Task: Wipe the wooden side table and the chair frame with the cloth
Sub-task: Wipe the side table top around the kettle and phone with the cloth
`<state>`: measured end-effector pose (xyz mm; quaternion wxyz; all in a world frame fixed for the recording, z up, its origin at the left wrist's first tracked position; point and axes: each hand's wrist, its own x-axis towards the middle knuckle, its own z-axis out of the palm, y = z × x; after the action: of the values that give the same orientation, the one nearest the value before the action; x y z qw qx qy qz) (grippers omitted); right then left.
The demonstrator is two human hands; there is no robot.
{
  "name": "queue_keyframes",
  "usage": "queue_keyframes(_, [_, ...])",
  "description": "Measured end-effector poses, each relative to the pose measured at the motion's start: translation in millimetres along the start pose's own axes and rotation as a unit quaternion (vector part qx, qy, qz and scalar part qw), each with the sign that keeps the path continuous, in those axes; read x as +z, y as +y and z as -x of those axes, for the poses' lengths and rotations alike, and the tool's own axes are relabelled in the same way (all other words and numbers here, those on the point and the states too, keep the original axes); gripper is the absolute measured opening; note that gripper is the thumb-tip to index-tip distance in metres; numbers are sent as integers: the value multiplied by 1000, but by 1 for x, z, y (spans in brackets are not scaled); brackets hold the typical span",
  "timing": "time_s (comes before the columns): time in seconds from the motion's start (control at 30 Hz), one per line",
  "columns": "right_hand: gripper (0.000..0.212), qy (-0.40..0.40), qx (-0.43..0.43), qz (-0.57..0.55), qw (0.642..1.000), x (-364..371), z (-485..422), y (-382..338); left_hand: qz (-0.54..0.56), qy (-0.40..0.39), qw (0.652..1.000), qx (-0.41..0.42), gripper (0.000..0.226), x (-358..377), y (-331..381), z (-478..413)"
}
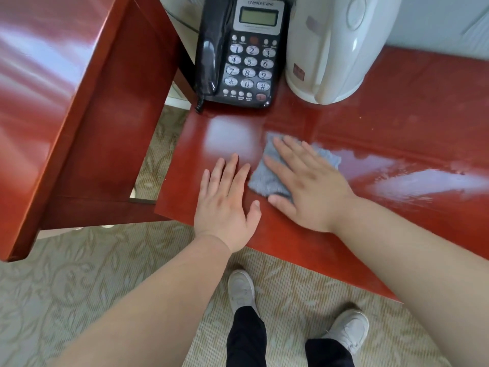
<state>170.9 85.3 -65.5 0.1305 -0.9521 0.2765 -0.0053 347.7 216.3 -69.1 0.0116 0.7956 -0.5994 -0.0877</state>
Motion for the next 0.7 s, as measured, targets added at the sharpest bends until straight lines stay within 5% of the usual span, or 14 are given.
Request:
queue_keyframes(0.1, [73,0,-28,14,1000,0,-5,14,7,4,1000,-6,75,0,0,-1])
queue_keyframes(0.33, [77,23,125,-6,992,1,-60,14,12,6,1000,-3,75,1,0,-2])
queue_keyframes(0.5, [66,13,42,-11,999,14,8,-34,32,10,999,-5,82,1,0,1])
queue_keyframes(0.7, [66,-19,40,3,999,13,27,-46,20,-26,999,-11,90,-1,-2,0])
